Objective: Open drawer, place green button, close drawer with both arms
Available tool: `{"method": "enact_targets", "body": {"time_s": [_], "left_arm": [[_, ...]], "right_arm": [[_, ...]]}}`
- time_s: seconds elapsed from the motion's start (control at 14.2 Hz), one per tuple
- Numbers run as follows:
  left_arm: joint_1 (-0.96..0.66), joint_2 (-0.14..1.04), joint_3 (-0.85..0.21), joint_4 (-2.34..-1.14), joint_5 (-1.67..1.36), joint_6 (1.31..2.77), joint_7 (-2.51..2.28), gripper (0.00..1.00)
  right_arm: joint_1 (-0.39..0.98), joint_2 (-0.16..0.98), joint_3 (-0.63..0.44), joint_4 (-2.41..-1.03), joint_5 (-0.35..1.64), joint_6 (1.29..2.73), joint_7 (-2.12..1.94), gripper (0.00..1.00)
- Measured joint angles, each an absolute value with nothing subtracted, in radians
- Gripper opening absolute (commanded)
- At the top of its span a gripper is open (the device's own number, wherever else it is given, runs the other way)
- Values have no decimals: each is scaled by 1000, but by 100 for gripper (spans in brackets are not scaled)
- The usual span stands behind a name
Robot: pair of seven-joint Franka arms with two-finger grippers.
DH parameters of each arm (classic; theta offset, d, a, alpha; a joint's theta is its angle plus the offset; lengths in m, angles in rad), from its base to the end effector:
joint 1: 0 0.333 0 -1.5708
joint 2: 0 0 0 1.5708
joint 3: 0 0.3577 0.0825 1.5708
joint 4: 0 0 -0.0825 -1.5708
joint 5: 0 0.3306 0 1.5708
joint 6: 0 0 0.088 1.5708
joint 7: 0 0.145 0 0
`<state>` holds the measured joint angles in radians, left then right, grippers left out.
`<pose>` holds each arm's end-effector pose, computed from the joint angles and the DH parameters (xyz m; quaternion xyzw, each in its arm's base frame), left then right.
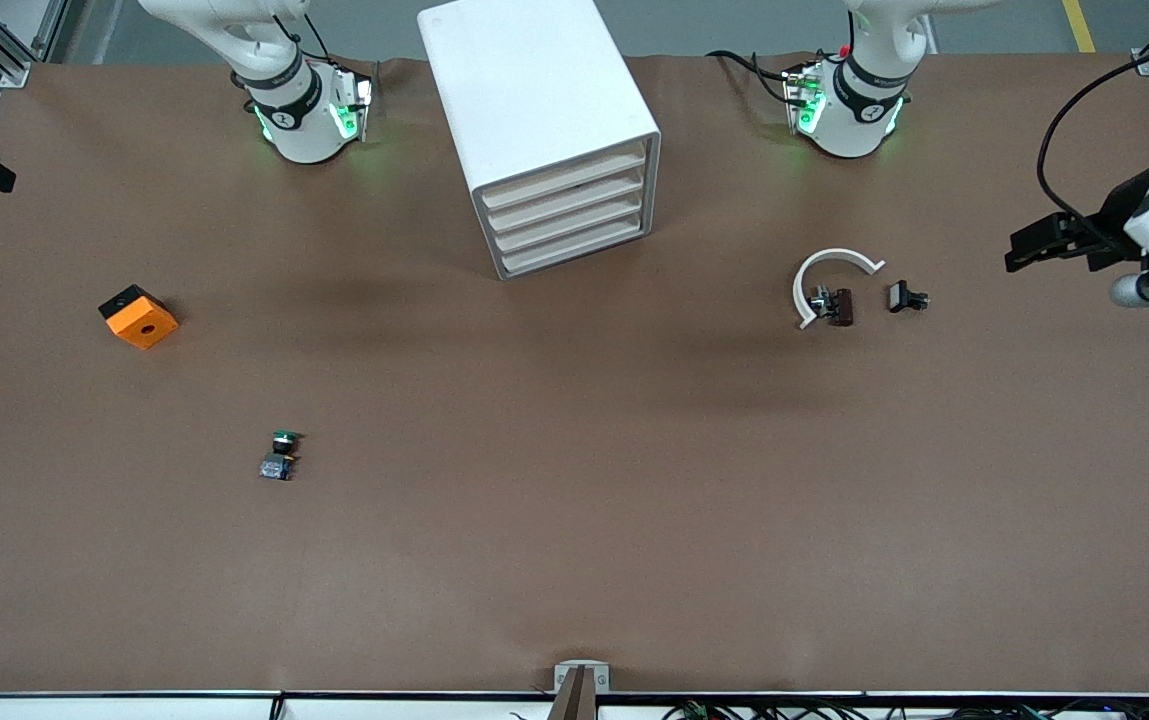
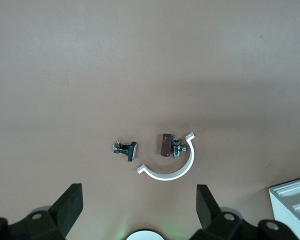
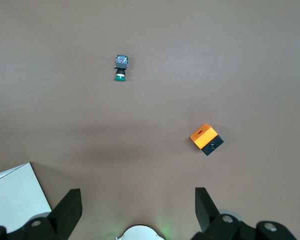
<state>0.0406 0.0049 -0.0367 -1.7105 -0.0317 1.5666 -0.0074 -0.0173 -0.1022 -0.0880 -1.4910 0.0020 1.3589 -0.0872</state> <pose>0.4888 -0.0027 0.5679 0.9971 0.0067 -0.0743 0.0158 0.4368 -0.0489 0.6905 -0.9998 0.0086 0.0146 0.0069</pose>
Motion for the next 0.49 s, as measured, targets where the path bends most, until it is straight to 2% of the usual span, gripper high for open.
{"method": "enact_targets", "body": {"time_s": [0.49], "left_arm": [[36, 21, -42, -1906, -32, 1781, -7, 100]], "right_arm": [[-17, -102, -89, -1491, 1, 1359, -87, 100]]}}
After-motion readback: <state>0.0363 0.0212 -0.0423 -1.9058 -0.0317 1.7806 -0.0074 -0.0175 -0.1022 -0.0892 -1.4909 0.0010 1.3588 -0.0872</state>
